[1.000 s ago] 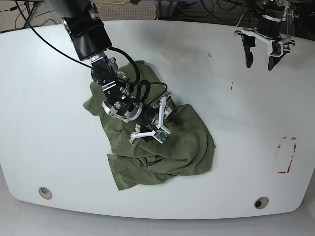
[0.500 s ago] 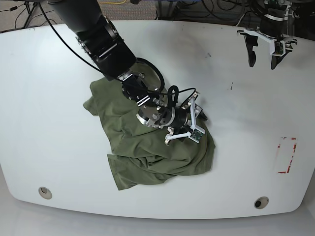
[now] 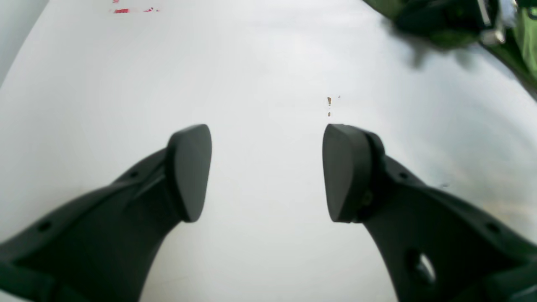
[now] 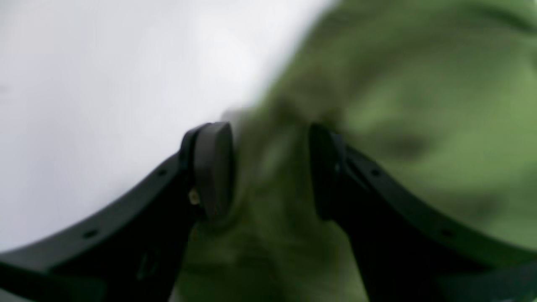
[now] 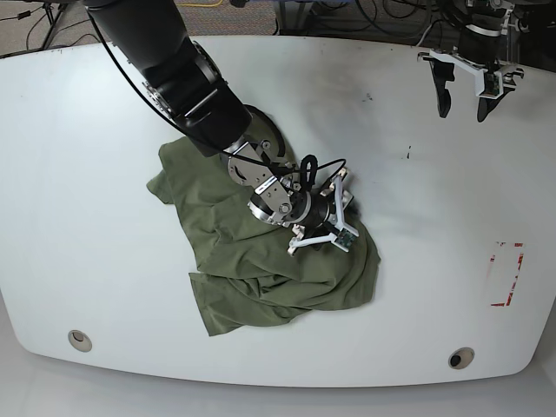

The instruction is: Layout the t-shirt on the table in an organized manner, then fold the t-shirt properly

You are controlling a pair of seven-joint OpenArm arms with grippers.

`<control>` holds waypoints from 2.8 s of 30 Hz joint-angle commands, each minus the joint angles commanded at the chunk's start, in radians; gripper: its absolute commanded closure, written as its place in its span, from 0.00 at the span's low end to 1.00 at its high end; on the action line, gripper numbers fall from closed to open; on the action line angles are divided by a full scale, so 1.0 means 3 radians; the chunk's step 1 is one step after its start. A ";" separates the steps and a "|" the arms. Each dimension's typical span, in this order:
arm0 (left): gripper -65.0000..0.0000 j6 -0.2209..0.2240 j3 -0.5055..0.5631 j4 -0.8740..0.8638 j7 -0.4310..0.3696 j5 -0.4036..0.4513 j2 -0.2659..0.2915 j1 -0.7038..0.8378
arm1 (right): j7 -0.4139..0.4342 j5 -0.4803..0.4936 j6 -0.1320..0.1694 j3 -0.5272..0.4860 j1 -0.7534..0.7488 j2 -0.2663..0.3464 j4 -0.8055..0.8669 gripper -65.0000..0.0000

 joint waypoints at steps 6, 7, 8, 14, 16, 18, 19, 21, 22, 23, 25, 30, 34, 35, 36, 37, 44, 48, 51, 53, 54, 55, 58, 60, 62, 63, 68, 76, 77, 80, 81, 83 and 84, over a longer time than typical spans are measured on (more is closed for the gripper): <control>0.39 0.0000 0.0015 -0.0005 0.0000 0.0000 0.0000 0.0000 | 0.0015 -0.0092 -0.0036 0.0000 0.0000 0.0020 0.0000 0.55; 0.39 0.0000 0.0015 -0.0005 0.0000 0.0000 0.0000 0.0000 | 0.0015 -0.0092 -0.0036 0.0015 0.0000 0.0020 0.0000 0.55; 0.39 0.0000 0.0015 -0.0005 0.0000 0.0000 0.0000 0.0000 | 0.0015 -0.0102 -0.0036 0.0072 0.0000 0.0020 0.0000 0.55; 0.39 0.0000 0.0015 -0.0005 0.0000 0.0000 0.0000 -0.0010 | 0.0026 -0.0102 -0.0036 0.0281 -0.0010 0.0020 -0.0010 0.55; 0.39 0.0000 0.0015 -0.0005 0.0000 0.0000 0.0000 -0.0010 | 0.0026 -0.0102 -0.0036 0.0297 -0.0010 0.0020 -0.0036 0.55; 0.39 0.0000 0.0015 -0.0005 0.0000 0.0000 0.0000 -0.0010 | 0.0031 -0.0107 -0.0036 0.0297 -0.0010 0.0020 -0.0092 0.56; 0.39 0.0000 0.0015 -0.0005 0.0000 0.0000 0.0000 -0.0010 | 0.0031 -0.0107 -0.0036 0.0297 -0.0010 0.0020 -0.0118 0.56; 0.39 0.0000 0.0015 -0.0005 0.0000 0.0000 0.0000 -0.0010 | 0.0056 -0.0107 -0.0041 0.0297 -0.0010 0.0020 -0.0174 0.56; 0.39 0.0000 0.0015 -0.0005 0.0000 0.0000 0.0000 -0.0010 | 0.0097 -0.0107 -0.0041 0.0297 -0.0010 0.0020 -0.0205 0.56; 0.39 0.0000 0.0015 -0.0005 0.0000 0.0000 0.0000 -0.0010 | 0.0113 -0.0107 -0.0041 0.0297 -0.0010 0.0020 -0.0225 0.57; 0.39 0.0000 0.0015 -0.0005 0.0000 0.0000 0.0000 -0.0015 | 0.0148 -0.0107 -0.0041 0.0297 -0.0010 0.0015 -0.0312 0.59; 0.39 0.0000 0.0020 -0.0005 0.0000 0.0000 0.0000 -0.0020 | 0.0148 -0.0107 -0.0041 0.0292 -0.0015 0.0000 -0.0358 0.92; 0.39 0.0000 0.0026 -0.0005 0.0000 0.0000 0.0000 -0.0020 | 0.0133 -0.0102 -0.0041 0.0292 -0.0026 -0.0005 -0.0322 1.00; 0.39 0.0000 0.0026 -0.0005 0.0000 0.0000 0.0000 -0.0020 | 0.0133 -0.0102 -0.0041 0.0292 -0.0041 -0.0005 -0.0286 0.99; 0.39 0.0000 0.0036 -0.0005 0.0000 0.0000 0.0000 -0.0020 | 0.0133 -0.0102 -0.0041 0.0292 -0.0066 -0.0005 -0.0230 0.99; 0.39 0.0000 0.0061 -0.0005 0.0000 0.0000 0.0000 -0.0020 | 0.0128 -0.0102 -0.0041 0.0292 -0.0092 0.0005 -0.0148 1.00; 0.39 0.0000 0.0302 -0.0005 0.0000 0.0005 -0.0010 -0.0026 | -0.0327 -0.0102 -0.0041 0.0292 -0.0199 0.0138 0.0793 1.00; 0.39 0.0000 0.0537 -0.0010 0.0000 0.0015 -0.0015 -0.0077 | -0.0568 -0.0102 -0.0041 0.0292 -0.0235 0.0184 0.1396 1.00; 0.39 0.0000 0.0690 -0.0015 0.0036 0.0020 -0.0015 -0.0174 | -0.0721 -0.0107 -0.0041 0.0292 -0.0220 0.0245 0.1770 1.00; 0.39 0.0000 0.0788 -0.0015 0.0184 0.0020 -0.0015 -0.0261 | -0.0803 -0.0107 -0.0041 0.0292 -0.0169 0.0286 0.2005 1.00; 0.39 0.0000 0.0849 -0.0015 0.0292 0.0020 -0.0015 -0.0322 | -0.0839 -0.0107 -0.0041 0.0297 -0.0143 0.0292 0.2107 1.00; 0.39 0.0000 0.0885 -0.0015 0.0348 0.0020 -0.0015 -0.0363 | -0.0854 -0.0107 -0.0041 0.0297 -0.0128 0.0292 0.2153 1.00; 0.39 0.0000 0.1064 -0.0020 0.0670 0.0020 -0.0015 -0.0650 | -0.0926 -0.0107 -0.0036 0.0389 -0.0026 0.0312 0.2399 1.00; 0.39 0.0000 0.1207 -0.0072 0.0875 0.0010 -0.0015 -0.0823 | -0.0972 -0.0107 -0.0031 0.0506 0.0031 0.0332 0.2532 1.00; 0.39 0.0000 0.1320 -0.0123 0.0982 0.0005 -0.0010 -0.0967 | -0.0987 -0.0107 -0.0010 0.0573 0.0092 0.0332 0.2614 1.00; 0.39 0.0000 0.1391 -0.0159 0.1008 0.0005 -0.0010 -0.1059 | -0.0982 -0.0107 -0.0010 0.0573 0.0128 0.0338 0.2660 1.00; 0.39 0.0000 0.1652 -0.0419 0.1033 0.0005 -0.0010 -0.1355 | -0.0992 -0.0107 -0.0010 0.0624 0.0189 0.0338 0.2752 1.00; 0.39 0.0000 0.2020 -0.0936 0.1033 -0.0005 0.0010 -0.1790 | -0.0992 -0.0107 -0.0010 0.0747 0.0251 0.0353 0.3018 1.00; 0.39 0.0000 0.2071 -0.1023 0.1033 -0.0005 0.0020 -0.1846 | -0.0992 -0.0107 -0.0010 0.0747 0.0256 0.0389 0.3079 1.00; 0.39 0.0000 0.2128 -0.1238 0.1033 -0.0005 0.0148 -0.1979 | -0.0992 -0.0107 -0.0010 0.0747 0.0256 0.0445 0.3207 1.00; 0.39 0.0000 0.2128 -0.1294 0.1033 -0.0005 0.0179 -0.2010 | -0.0992 -0.0107 -0.0010 0.0747 0.0256 0.0445 0.3232 1.00; 0.39 0.0000 0.2138 -0.1417 0.1033 -0.0005 0.0235 -0.2071 | -0.0992 -0.0107 -0.0010 0.0747 0.0256 0.0481 0.3299 1.00; 0.39 0.0000 0.2138 -0.1524 0.1033 -0.0005 0.0271 -0.2117 | -0.0992 -0.0107 -0.0010 0.0747 0.0256 0.0491 0.3335 1.00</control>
